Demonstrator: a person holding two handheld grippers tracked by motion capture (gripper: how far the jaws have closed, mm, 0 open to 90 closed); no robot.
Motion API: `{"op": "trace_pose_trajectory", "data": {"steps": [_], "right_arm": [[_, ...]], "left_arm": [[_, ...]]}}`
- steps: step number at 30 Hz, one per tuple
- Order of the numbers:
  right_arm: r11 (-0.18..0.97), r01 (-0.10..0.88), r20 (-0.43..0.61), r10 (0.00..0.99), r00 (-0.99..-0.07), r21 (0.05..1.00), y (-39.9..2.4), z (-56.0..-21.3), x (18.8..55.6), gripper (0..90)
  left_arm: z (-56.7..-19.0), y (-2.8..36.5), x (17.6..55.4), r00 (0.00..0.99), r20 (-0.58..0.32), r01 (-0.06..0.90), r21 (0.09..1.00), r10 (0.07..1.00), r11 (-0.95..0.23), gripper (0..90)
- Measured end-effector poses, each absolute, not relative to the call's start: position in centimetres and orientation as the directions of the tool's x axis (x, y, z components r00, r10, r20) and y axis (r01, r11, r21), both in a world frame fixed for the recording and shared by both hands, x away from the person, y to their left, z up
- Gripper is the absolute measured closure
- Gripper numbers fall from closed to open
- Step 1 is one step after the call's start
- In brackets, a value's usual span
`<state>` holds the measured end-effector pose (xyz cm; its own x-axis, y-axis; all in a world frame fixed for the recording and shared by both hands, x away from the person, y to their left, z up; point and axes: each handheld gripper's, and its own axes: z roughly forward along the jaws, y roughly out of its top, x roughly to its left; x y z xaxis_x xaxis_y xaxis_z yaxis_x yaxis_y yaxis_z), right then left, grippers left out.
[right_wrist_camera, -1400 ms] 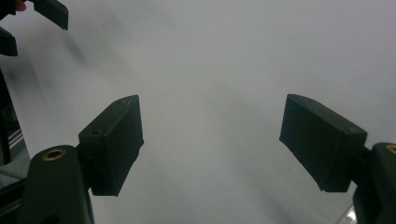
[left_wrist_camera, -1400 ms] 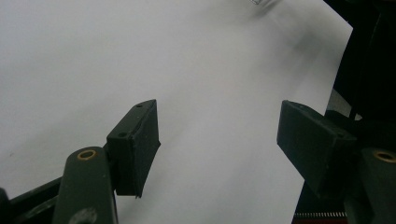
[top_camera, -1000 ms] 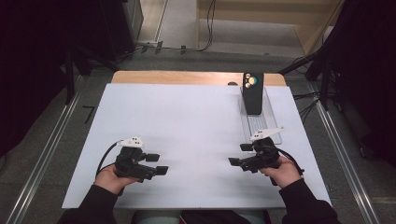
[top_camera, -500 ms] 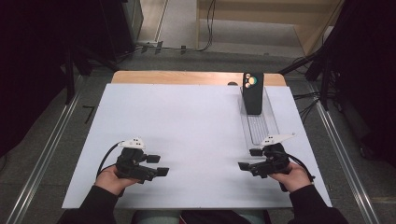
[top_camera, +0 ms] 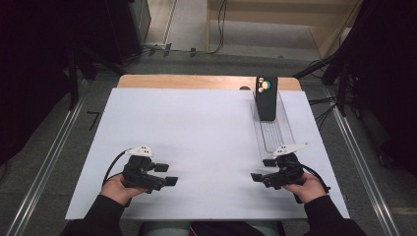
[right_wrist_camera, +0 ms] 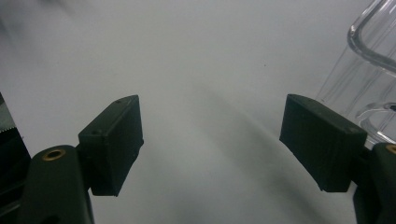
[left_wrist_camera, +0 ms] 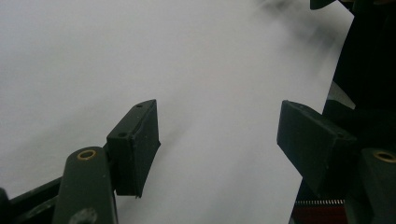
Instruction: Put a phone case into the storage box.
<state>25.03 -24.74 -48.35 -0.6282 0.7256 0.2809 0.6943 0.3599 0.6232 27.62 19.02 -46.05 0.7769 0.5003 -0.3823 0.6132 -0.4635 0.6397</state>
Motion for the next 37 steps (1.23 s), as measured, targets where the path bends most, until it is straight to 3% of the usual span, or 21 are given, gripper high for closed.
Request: {"op": "trace_pose_trajectory", "data": {"steps": [37], "right_arm": [[0.37,0.689,0.283,0.715,-0.639,0.623,-24.63,-48.28,25.07,19.5]], "left_arm": [[-46.17,18.9,27.63,0.779,-0.386,0.613,0.631,0.493,-0.474,29.8]]}}
